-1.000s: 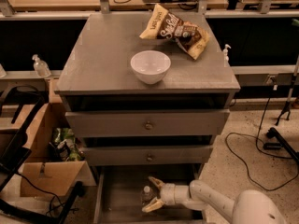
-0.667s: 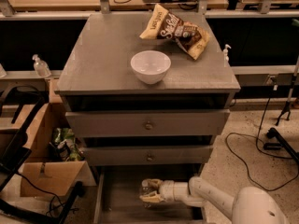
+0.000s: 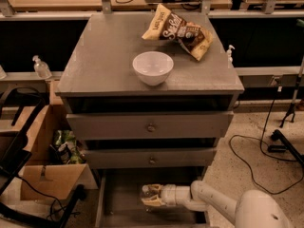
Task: Pick water bottle from bottom drawer and place on counter
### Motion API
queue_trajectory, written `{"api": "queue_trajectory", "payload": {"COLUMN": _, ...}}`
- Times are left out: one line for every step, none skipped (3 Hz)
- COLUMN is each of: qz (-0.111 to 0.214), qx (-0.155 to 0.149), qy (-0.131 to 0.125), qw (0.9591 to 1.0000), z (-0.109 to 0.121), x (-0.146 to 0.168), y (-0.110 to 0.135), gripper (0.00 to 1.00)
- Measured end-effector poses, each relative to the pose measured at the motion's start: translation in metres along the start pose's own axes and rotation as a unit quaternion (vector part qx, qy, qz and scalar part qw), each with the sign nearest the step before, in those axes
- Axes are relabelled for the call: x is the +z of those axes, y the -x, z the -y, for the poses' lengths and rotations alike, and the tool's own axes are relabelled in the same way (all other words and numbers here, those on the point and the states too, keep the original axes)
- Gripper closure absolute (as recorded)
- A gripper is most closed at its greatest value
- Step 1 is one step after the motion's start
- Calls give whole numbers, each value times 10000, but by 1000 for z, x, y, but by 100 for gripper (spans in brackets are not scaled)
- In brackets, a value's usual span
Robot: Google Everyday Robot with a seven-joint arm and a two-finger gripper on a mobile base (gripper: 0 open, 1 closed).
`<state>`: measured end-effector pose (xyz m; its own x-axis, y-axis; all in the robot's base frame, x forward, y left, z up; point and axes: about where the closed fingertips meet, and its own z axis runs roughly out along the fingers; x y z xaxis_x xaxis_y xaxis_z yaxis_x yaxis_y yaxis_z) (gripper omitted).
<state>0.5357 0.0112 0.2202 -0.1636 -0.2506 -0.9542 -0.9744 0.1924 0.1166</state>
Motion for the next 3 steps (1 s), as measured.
{"api": "queue_trajectory", "payload": {"qz": 1, "qx": 1, "qy": 3, "qw": 10000, "z": 0, "x": 0, "y": 0, "gripper": 100}}
{"api": "queue_trajectory", "payload": {"qz": -35, "qx": -81, "qy": 209, "qw": 9997, "z": -5, "x": 4, "y": 29, "gripper": 100}}
{"api": "queue_trajectory", "payload": {"qz": -72, "qx": -137, "qy": 383, "qw": 9991, "z": -16, "x": -4, "y": 116, "gripper": 100}}
